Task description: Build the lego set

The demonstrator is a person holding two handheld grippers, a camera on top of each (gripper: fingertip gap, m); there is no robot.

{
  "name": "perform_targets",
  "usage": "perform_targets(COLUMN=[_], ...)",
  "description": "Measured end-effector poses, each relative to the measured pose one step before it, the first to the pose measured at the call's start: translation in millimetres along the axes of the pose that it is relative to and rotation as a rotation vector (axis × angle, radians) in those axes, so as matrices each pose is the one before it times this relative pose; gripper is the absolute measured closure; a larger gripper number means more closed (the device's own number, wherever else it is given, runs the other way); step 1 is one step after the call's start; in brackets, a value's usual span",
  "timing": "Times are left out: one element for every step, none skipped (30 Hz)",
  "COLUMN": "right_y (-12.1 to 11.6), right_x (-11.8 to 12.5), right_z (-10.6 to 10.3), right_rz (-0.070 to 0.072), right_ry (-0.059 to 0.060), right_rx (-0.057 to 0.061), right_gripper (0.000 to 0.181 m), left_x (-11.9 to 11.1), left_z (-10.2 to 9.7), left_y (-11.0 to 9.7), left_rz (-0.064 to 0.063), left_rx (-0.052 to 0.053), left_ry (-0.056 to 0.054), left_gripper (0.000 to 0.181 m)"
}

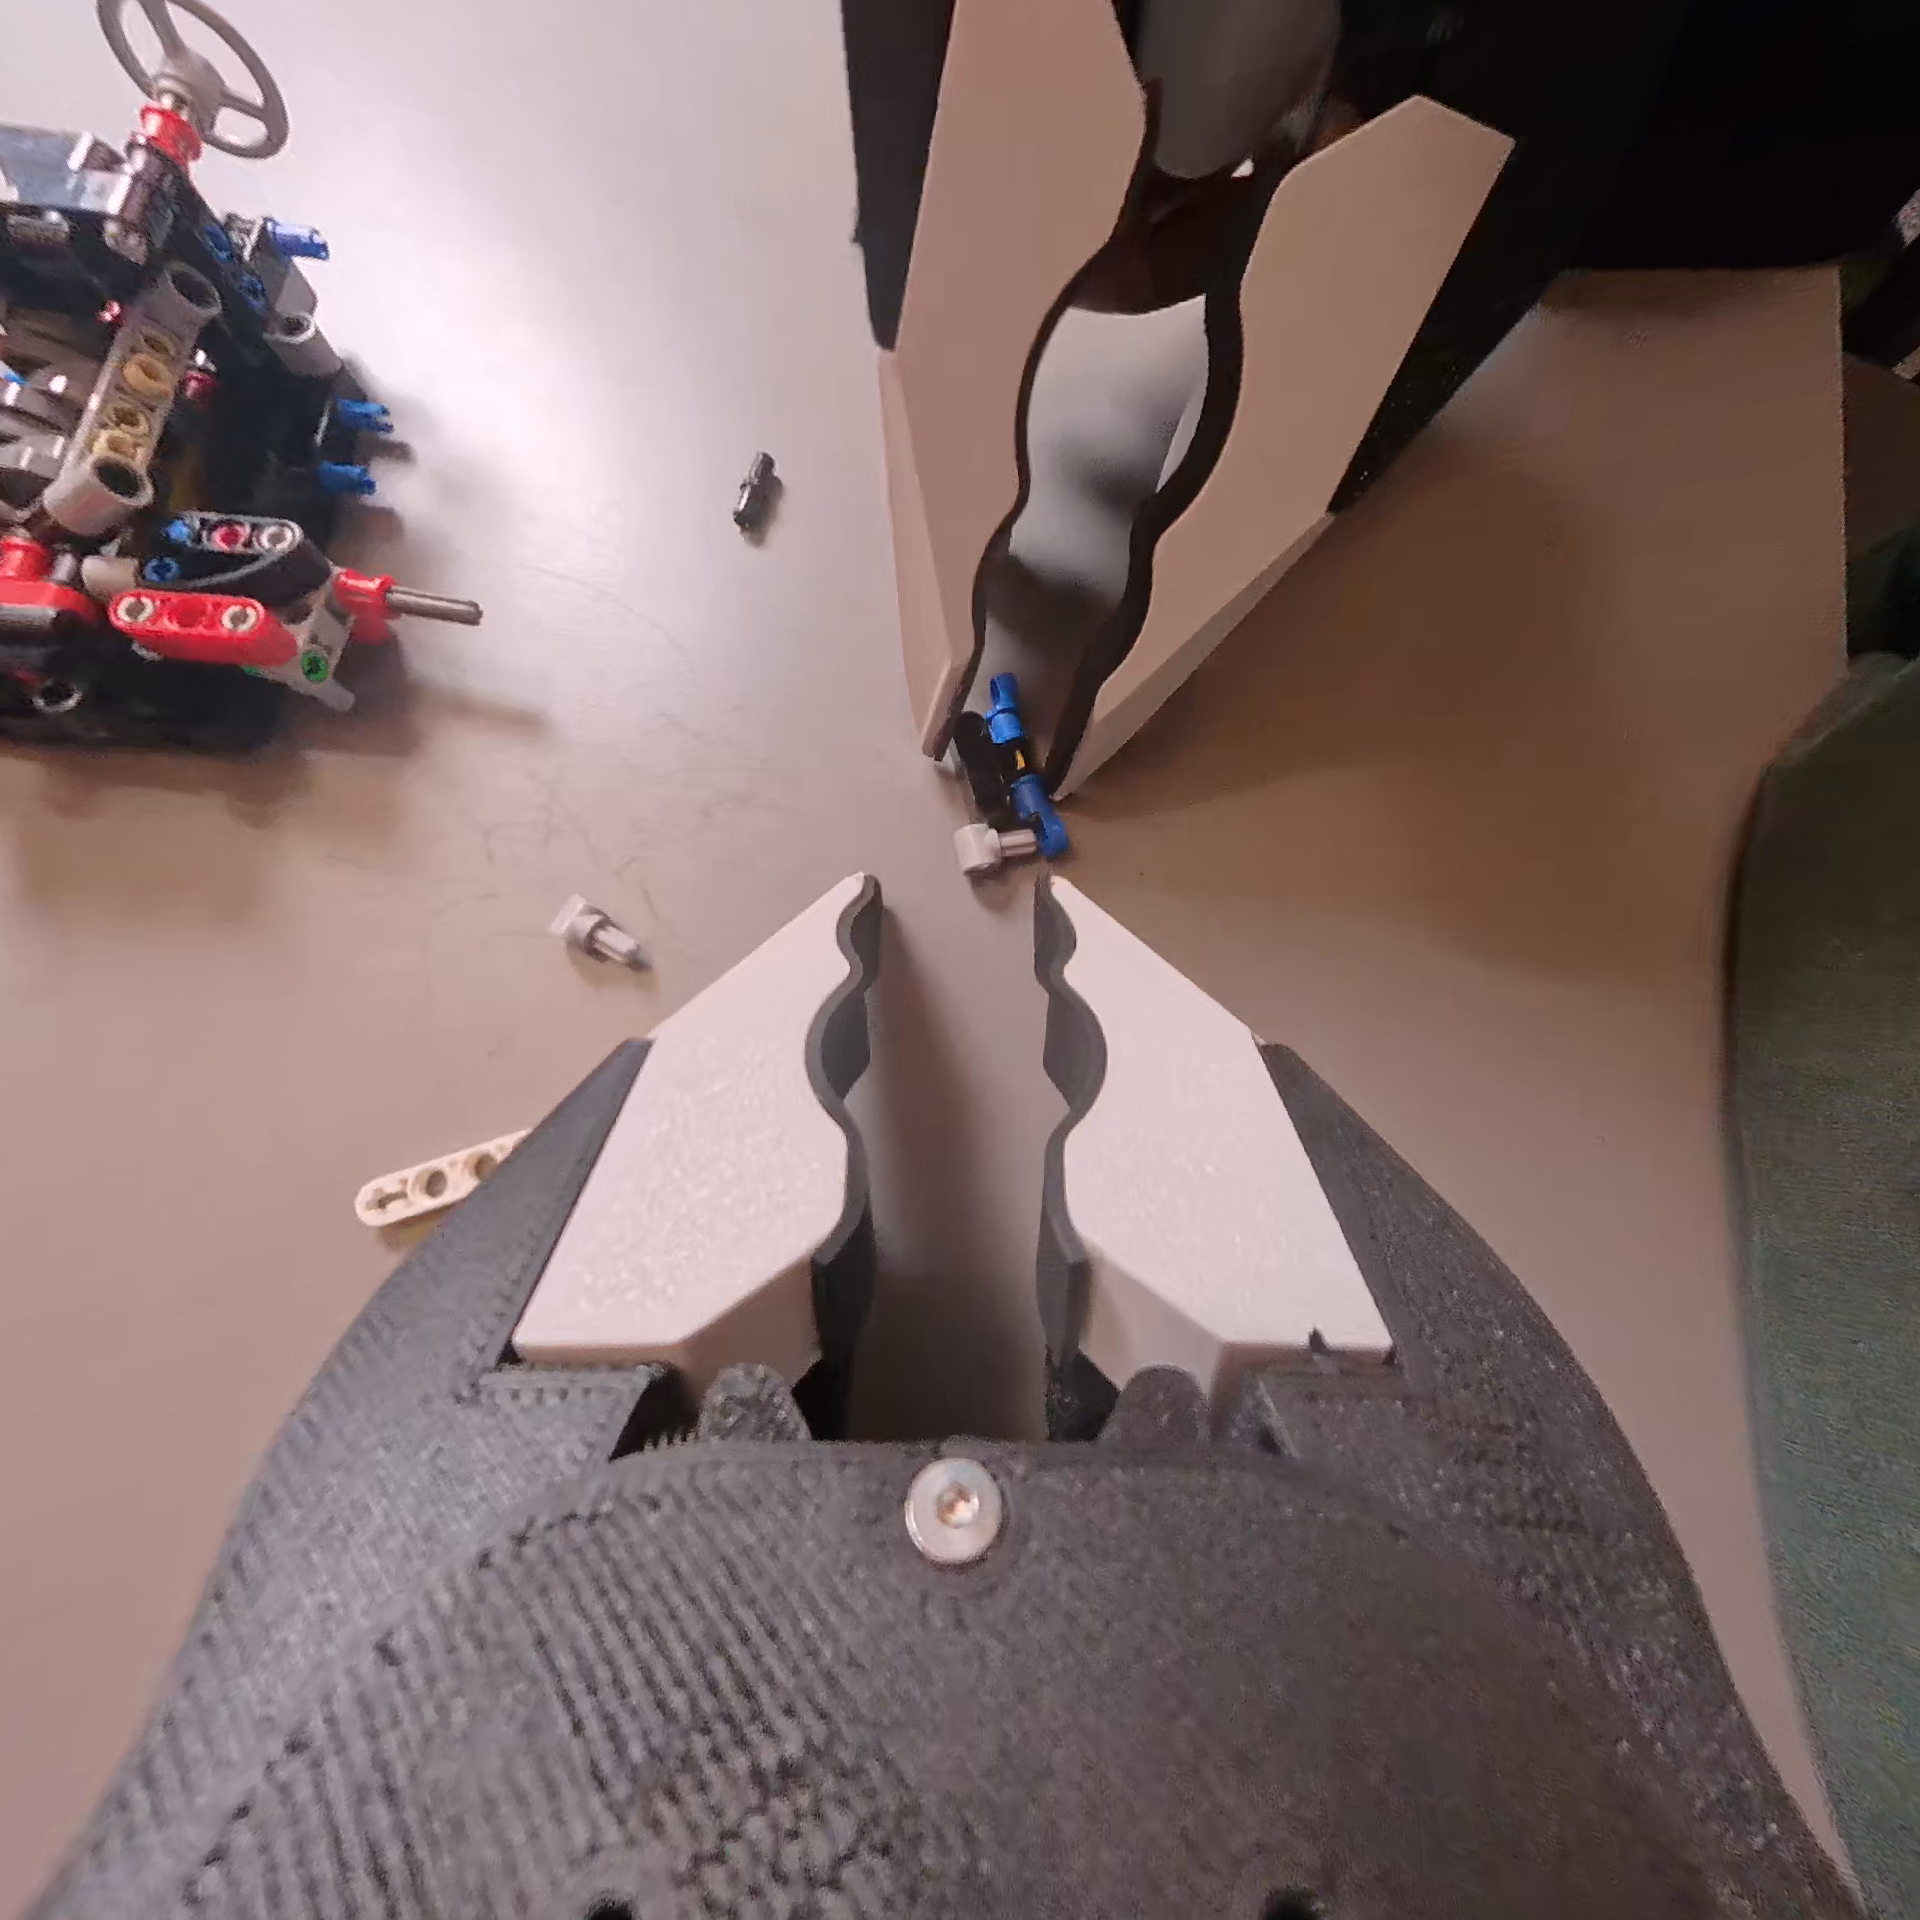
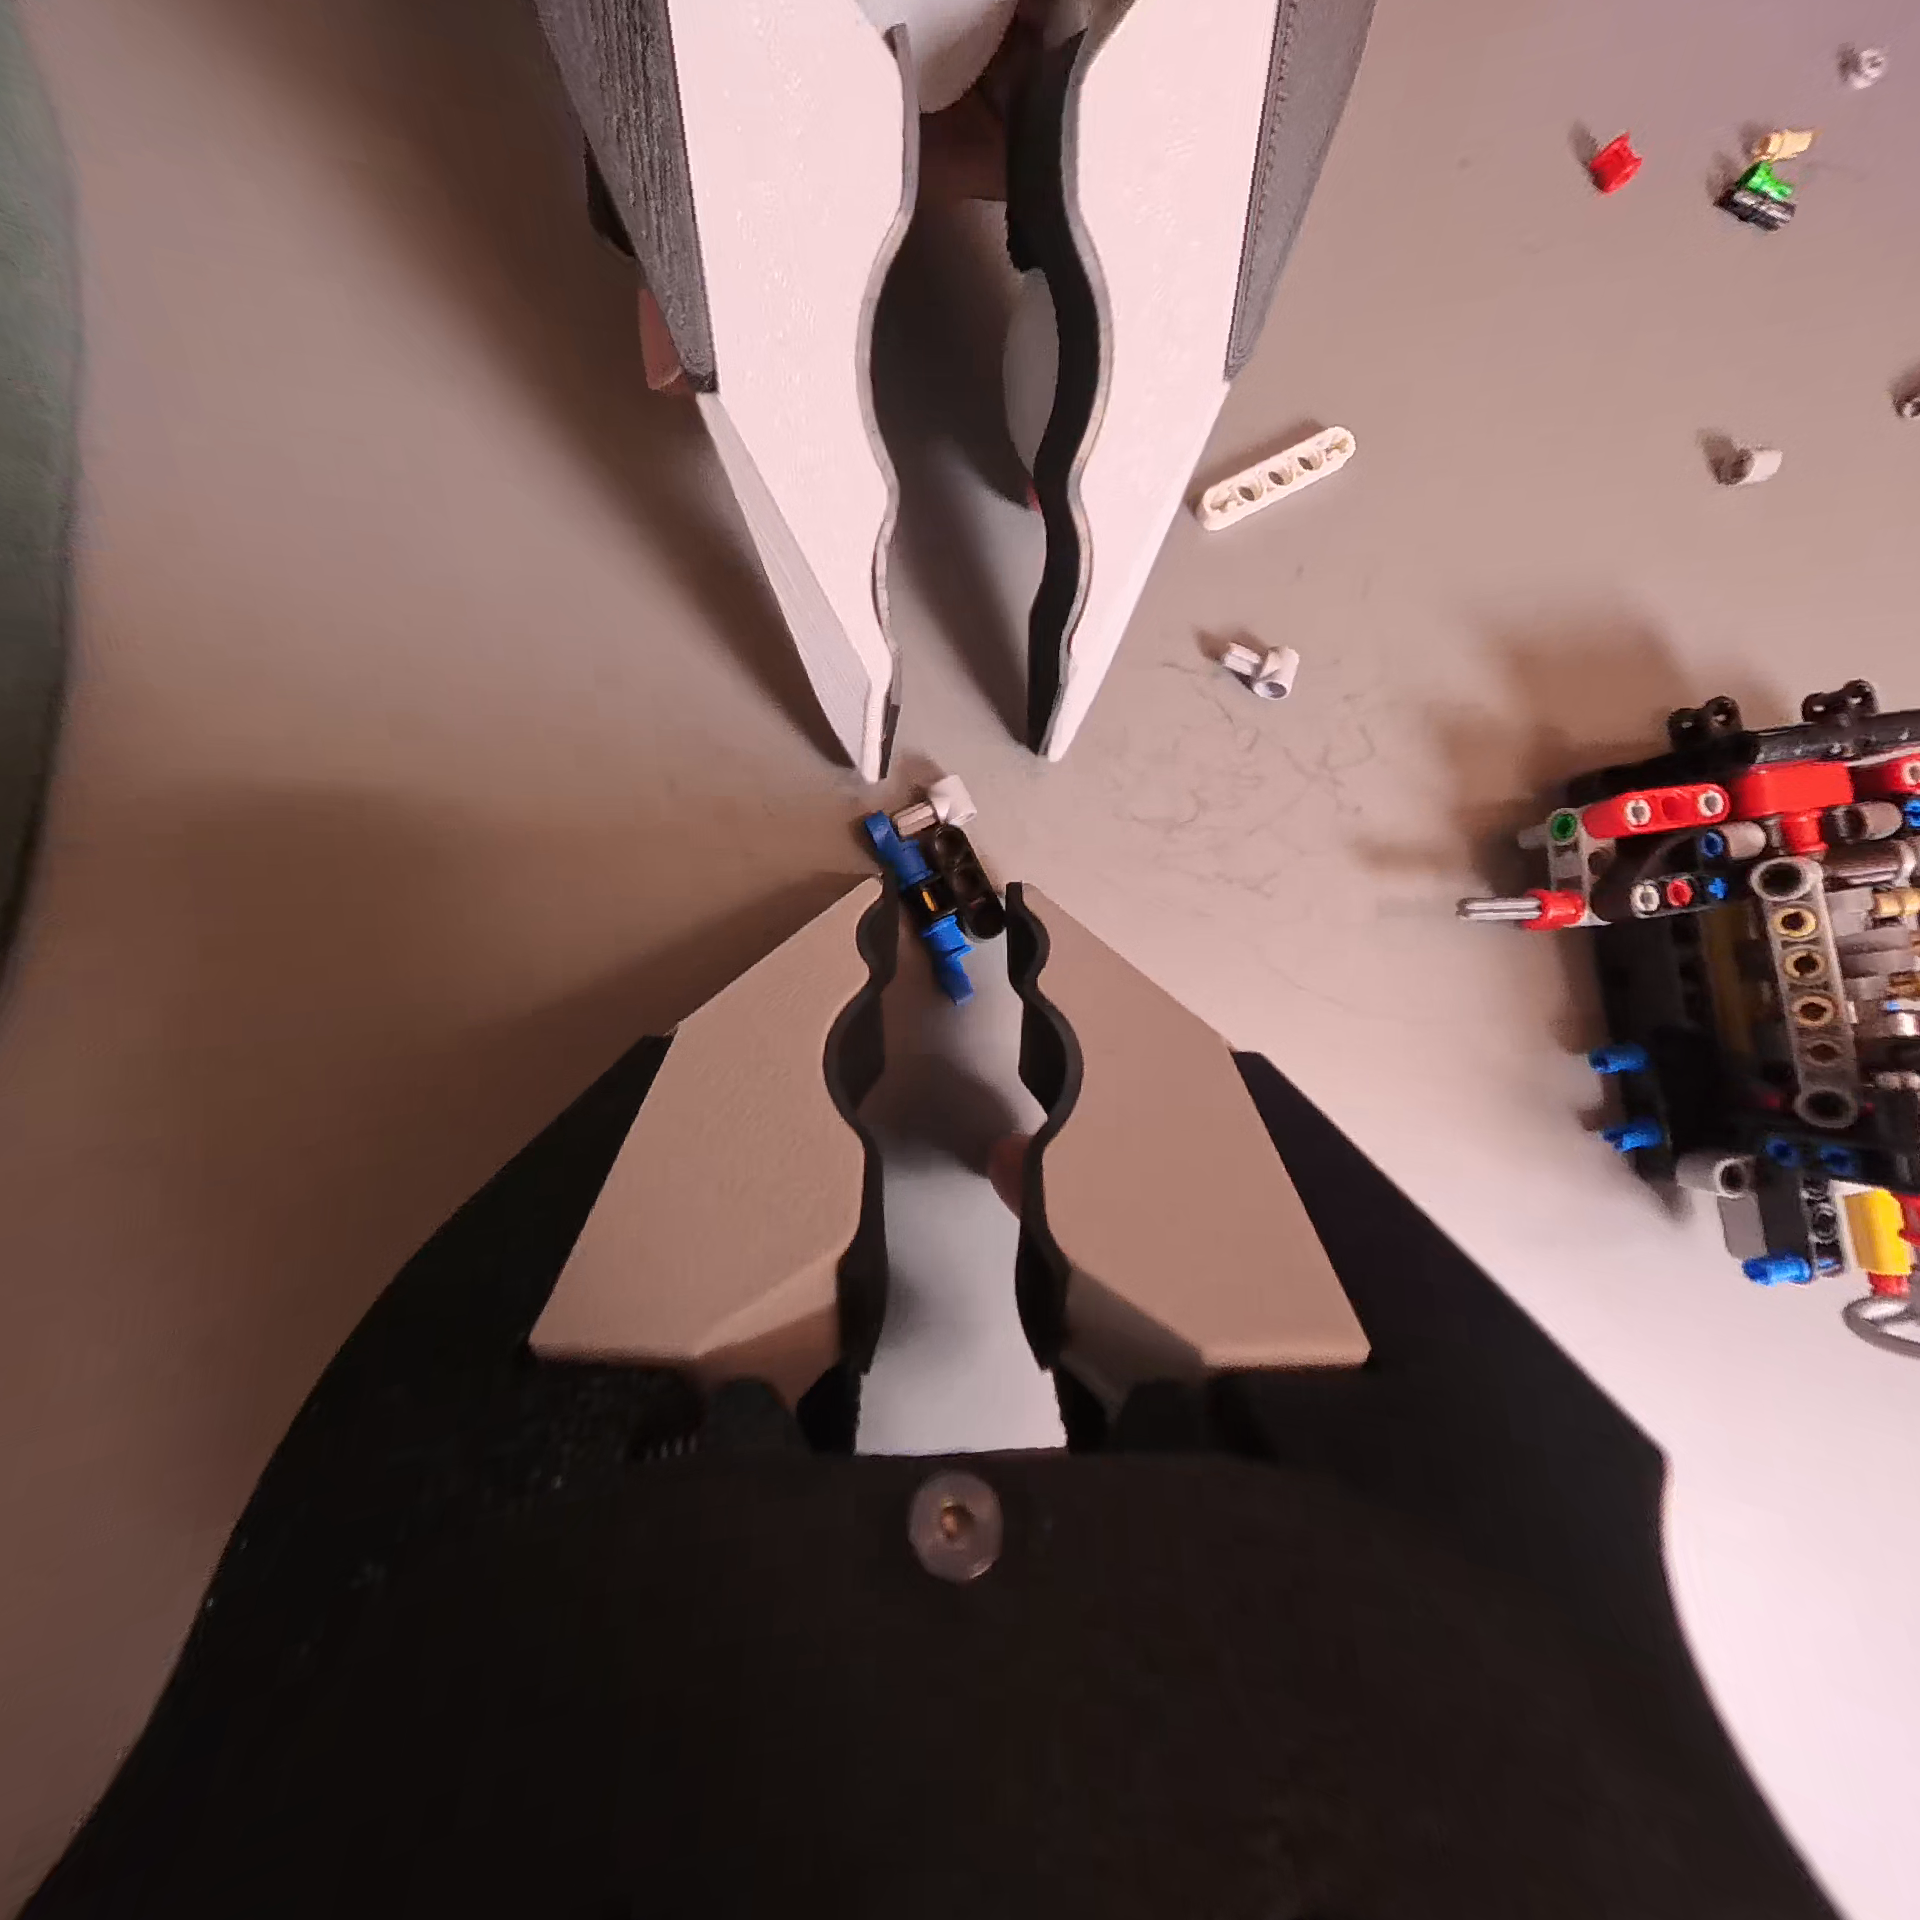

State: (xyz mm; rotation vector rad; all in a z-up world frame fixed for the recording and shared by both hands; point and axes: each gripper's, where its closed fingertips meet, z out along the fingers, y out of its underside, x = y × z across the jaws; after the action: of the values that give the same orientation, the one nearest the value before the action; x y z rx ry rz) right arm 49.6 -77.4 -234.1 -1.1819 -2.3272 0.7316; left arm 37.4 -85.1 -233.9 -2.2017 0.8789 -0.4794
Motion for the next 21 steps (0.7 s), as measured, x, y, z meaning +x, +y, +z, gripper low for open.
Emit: perform_targets(right_y=[-0.56, -0.03, -0.05, 0.12, 0.36, 0.22, 0.09, 0.0, 0.16, 0.1, 0.12, -0.06, -0.36, -0.49, -0.44, 0.18, 0.13, 0.16, -0.02, 0.01, 0.1], right_x=[-0.62, 0.01, 0.01, 1.01, 2.62, 1.97, 0.53, 0.54, 0.65, 0.34, 0.1, 0.06, -0.52, -0.13, -0.16, 0.08, 0.16, 0.12, 0.16, 0.04, 0.06], right_z=[0.18, -0.04, 0.14, 0.16, 0.29, 0.19, 0.16, 0.07, -0.04, -0.01, 0.01, 0.09, 0.27, 0.32, 0.39, -0.01, 0.1, 0.03, 0.04, 0.04, 0.06], right_rz=[-0.0008, -0.0059, -0.0016, 0.0115, 0.0173, 0.0128, 0.0085, 0.0095, 0.0119, 0.0111, 0.008, 0.0034, -0.0024, 0.0036, 0.0122, 0.0119, 0.0129, 0.015, 0.0175, 0.015, 0.0137], right_ry=[0.0038, 0.0008, -0.0047, -0.0035, 0.0064, 0.0048, 0.0009, 0.0035, 0.0047, 0.0028, 0.003, 0.0045, 0.0036, 0.0049, 0.0019, 0.0013, 0.0022, 0.0036, 0.0049, 0.006, 0.0067], right_rx=[0.0014, -0.0007, 0.0001, -0.0025, -0.0051, -0.0036, -0.0018, -0.0023, -0.0024, -0.0023, -0.0019, -0.002, -0.0006, -0.0004, -0.0028, -0.0044, -0.0028, -0.0022, -0.0019, -0.0005, 0.0], right_gripper=[0.163, 0.162, 0.162, 0.163, 0.162, 0.162, 0.162, 0.162, 0.162, 0.162, 0.162, 0.162, 0.162, 0.162, 0.162, 0.162, 0.162, 0.162, 0.162, 0.162, 0.162], left_x=[1.52, 3.23, 2.31, 1.45, 1.48, -0.17, -0.13, 0.55, 0.42, 0.11, -0.29, -0.25, 0.28, 0.58, -0.11, -0.76, -0.39, -0.29, -0.48, -0.59, -0.92], left_z=[-1.12, -0.8, 0.12, 0.7, 1.15, 1.36, 0.92, 0.69, 0.58, 0.53, 0.46, 0.72, 0.93, 0.97, 0.66, 0.33, 0.15, 0.2, 0.06, 0.12, 0.16], left_y=[0.88, 0.01, -0.37, -0.16, 0.06, -0.02, -0.68, -0.64, -0.54, -0.49, -0.36, -0.49, -0.71, -0.78, -0.45, -0.19, -0.11, -0.11, -0.15, -0.15, -0.19], left_rz=[-0.0001, 0.006, 0.0033, 0.0043, 0.0081, 0.0065, 0.0032, -0.0008, -0.0014, 0.001, 0.0029, 0.0036, 0.0032, 0.0037, 0.0056, 0.0098, 0.0041, -0.0007, 0.0, 0.0014, 0.0029], left_rx=[-0.0048, 0.0008, 0.0016, -0.0009, -0.0014, -0.0003, 0.0041, 0.002, 0.002, 0.002, 0.0014, 0.0018, 0.0024, 0.0014, -0.0008, -0.0023, 0.0, 0.001, 0.0014, 0.0007, 0.0007], left_ry=[0.0085, 0.0166, 0.0095, 0.0038, 0.0028, -0.0061, -0.0045, 0.0023, 0.0021, 0.0005, -0.003, -0.0027, -0.0005, 0.0004, -0.0057, -0.0088, -0.0048, -0.0039, -0.005, -0.006, -0.007], left_gripper=[0.157, 0.161, 0.162, 0.161, 0.16, 0.158, 0.158, 0.158, 0.158, 0.158, 0.159, 0.16, 0.16, 0.162, 0.162, 0.163, 0.163, 0.164, 0.164, 0.165, 0.166])
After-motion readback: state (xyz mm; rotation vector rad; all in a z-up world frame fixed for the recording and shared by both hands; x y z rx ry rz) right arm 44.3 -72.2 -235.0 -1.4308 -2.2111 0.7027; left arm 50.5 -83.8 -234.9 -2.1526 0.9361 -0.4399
